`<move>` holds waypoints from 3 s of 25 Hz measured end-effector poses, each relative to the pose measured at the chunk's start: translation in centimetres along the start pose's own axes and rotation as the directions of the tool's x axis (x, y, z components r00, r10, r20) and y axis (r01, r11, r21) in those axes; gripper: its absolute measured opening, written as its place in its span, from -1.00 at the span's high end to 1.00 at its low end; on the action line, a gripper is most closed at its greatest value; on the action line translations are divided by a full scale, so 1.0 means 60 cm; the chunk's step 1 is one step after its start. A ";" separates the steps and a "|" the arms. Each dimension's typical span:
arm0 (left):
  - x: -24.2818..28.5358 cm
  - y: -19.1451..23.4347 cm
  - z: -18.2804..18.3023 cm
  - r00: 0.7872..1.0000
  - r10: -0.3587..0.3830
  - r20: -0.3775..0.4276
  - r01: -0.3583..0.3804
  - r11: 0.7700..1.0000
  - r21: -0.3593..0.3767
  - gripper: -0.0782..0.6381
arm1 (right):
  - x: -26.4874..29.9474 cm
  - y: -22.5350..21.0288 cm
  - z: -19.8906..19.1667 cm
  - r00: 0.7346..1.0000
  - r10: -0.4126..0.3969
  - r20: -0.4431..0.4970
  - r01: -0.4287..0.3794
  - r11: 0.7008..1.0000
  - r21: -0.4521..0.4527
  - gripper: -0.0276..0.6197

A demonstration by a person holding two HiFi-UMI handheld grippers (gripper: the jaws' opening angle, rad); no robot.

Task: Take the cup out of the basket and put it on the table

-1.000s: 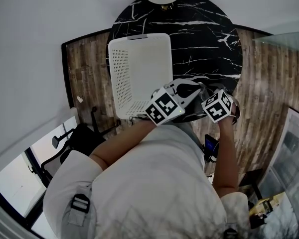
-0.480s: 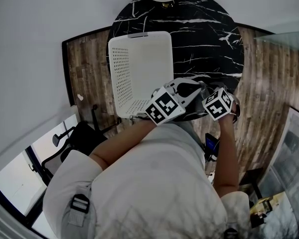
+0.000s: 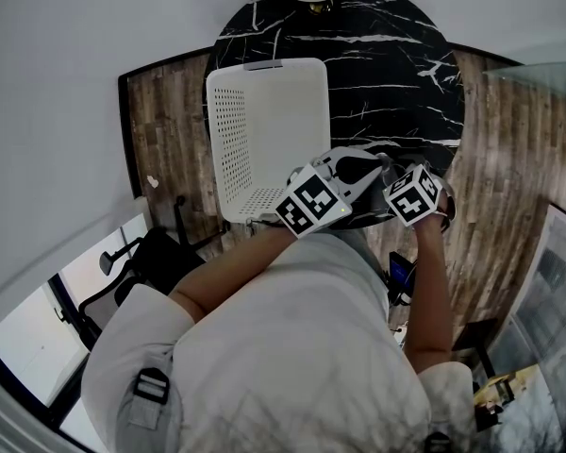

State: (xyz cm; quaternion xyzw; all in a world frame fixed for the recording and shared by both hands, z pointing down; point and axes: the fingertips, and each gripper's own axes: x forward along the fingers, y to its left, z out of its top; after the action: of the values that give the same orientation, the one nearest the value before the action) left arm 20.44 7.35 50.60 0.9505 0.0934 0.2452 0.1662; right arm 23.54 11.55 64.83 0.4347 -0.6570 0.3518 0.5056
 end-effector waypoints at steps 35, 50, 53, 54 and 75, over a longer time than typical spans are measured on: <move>-0.005 0.004 -0.003 1.000 0.012 0.015 -0.012 1.000 -0.018 0.76 | 0.044 0.005 -0.020 0.999 0.009 -0.043 -0.009 1.000 -0.003 0.83; -0.009 0.006 -0.001 1.000 0.021 0.018 -0.021 1.000 -0.020 0.76 | 0.054 0.006 -0.026 0.999 0.009 -0.054 -0.009 1.000 -0.007 0.83; -0.010 0.011 0.001 0.999 0.025 0.020 -0.024 1.000 -0.020 0.76 | 0.057 0.003 -0.025 0.998 0.007 -0.056 -0.008 1.000 -0.009 0.83; -0.010 0.012 0.001 0.999 0.025 0.021 -0.025 0.999 -0.020 0.76 | 0.058 0.003 -0.024 0.998 0.006 -0.056 -0.007 1.000 -0.010 0.83; -0.019 0.010 -0.001 0.999 0.032 0.036 -0.031 0.999 -0.024 0.76 | 0.076 0.009 -0.029 0.998 -0.002 -0.068 0.001 1.000 -0.019 0.83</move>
State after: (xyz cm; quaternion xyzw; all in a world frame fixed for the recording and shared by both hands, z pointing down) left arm 19.49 6.52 50.35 0.9542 0.0725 0.2314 0.1751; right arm 23.16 12.33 69.69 0.4180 -0.6424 0.3598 0.5321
